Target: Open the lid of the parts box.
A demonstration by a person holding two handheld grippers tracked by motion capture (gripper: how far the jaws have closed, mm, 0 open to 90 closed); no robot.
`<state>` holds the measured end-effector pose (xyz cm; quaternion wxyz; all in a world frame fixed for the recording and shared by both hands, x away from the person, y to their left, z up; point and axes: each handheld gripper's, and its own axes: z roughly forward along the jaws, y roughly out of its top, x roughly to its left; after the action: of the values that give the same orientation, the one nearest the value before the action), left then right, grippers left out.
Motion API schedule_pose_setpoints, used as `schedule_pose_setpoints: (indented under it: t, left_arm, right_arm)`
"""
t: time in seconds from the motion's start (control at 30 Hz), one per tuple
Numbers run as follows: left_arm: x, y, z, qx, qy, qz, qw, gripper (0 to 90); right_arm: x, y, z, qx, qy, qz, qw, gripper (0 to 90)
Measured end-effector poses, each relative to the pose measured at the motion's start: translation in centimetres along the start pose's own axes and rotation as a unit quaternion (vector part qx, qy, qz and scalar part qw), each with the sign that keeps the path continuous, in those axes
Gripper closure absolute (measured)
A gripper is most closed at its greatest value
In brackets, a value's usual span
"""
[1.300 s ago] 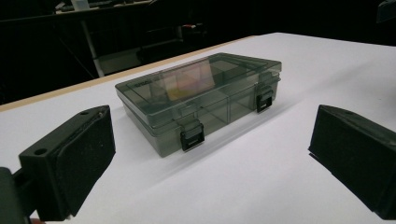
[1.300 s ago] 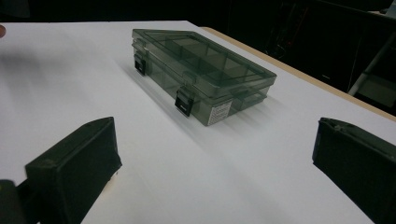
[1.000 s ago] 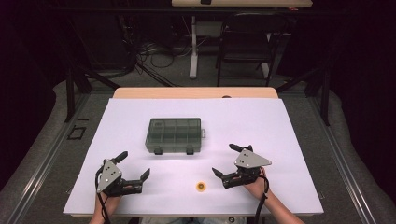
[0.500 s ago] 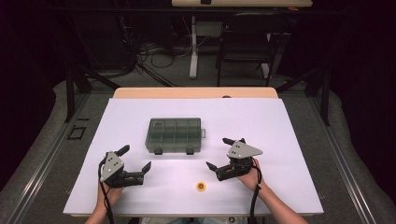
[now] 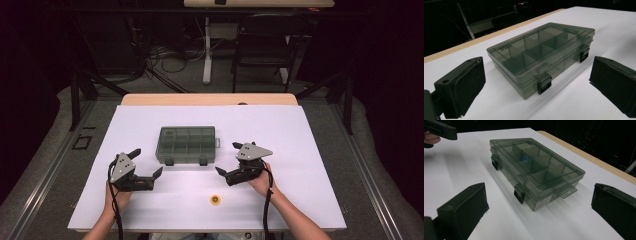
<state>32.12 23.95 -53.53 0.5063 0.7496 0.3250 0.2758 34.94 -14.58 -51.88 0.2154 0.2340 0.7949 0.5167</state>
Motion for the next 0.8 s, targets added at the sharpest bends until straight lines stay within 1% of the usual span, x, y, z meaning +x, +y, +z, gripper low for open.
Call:
schedule_pose_setpoints:
  t: [0.13, 0.2, 0.3, 0.33, 0.43, 0.47, 0.57, 0.6, 0.67, 0.7, 0.73, 0.77, 0.8]
  left_arm:
    - [0.9, 0.1, 0.4, 0.006, -0.007, -0.005, 0.9999, 0.2]
    - [1.3, 0.2, 0.6, 0.008, -0.015, -0.008, 0.9998, 0.3]
    - [1.6, 0.3, 0.9, 0.012, -0.014, -0.006, 0.9998, 0.3]
    - [1.8, 0.4, 1.1, 0.010, -0.018, -0.008, 0.9997, 0.3]
    - [2.2, 0.5, 1.5, 0.016, -0.016, -0.008, 0.9997, 0.3]
    - [2.2, 0.5, 1.7, 0.022, -0.006, -0.007, 0.9997, 0.3]
    - [2.6, 0.5, 2.3, 0.037, 0.001, -0.009, 0.9993, 0.2]
    - [2.7, 0.6, 2.4, 0.037, 0.001, -0.008, 0.9993, 0.3]
    - [2.8, 0.7, 2.6, 0.042, -0.002, -0.007, 0.9991, 0.3]
    - [2.9, 0.8, 2.8, 0.047, -0.010, 0.003, 0.9988, 0.3]
    - [2.9, 0.9, 2.8, 0.048, -0.014, 0.008, 0.9987, 0.3]
    - [2.9, 0.9, 2.8, 0.048, -0.014, 0.008, 0.9987, 0.3]
    - [3.0, 0.9, 3.0, 0.048, -0.034, 0.017, 0.9981, 0.4]
  right_arm:
    - [-0.2, 0.3, 0.5, 0.004, 0.005, -0.001, 1.0000, 0.0]
    - [-0.3, 0.5, 0.8, 0.008, 0.009, 0.000, 0.9999, 0.0]
    - [-0.5, 0.7, 1.1, 0.014, 0.011, -0.003, 0.9998, 0.0]
    - [-0.6, 0.9, 1.4, 0.016, 0.014, 0.000, 0.9998, 0.0]
    - [-0.9, 1.1, 1.8, 0.019, 0.016, -0.001, 0.9997, 0.0]
    - [-0.9, 1.1, 1.8, 0.019, 0.016, -0.001, 0.9997, 0.0]
    - [-1.1, 1.3, 2.2, 0.022, 0.018, 0.001, 0.9996, 0.0]
    - [-1.2, 1.3, 2.3, 0.024, 0.017, 0.001, 0.9996, 0.0]
    - [-1.4, 1.4, 2.5, 0.028, 0.019, 0.000, 0.9994, 0.0]
    - [-1.7, 1.6, 2.8, 0.033, 0.019, 0.004, 0.9993, 0.0]
    - [-1.8, 1.6, 2.8, 0.035, 0.020, 0.004, 0.9992, 0.0]
    - [-1.8, 1.6, 2.8, 0.035, 0.020, 0.004, 0.9992, 0.0]
    - [-2.0, 1.7, 3.1, 0.045, 0.018, 0.001, 0.9988, 0.0]
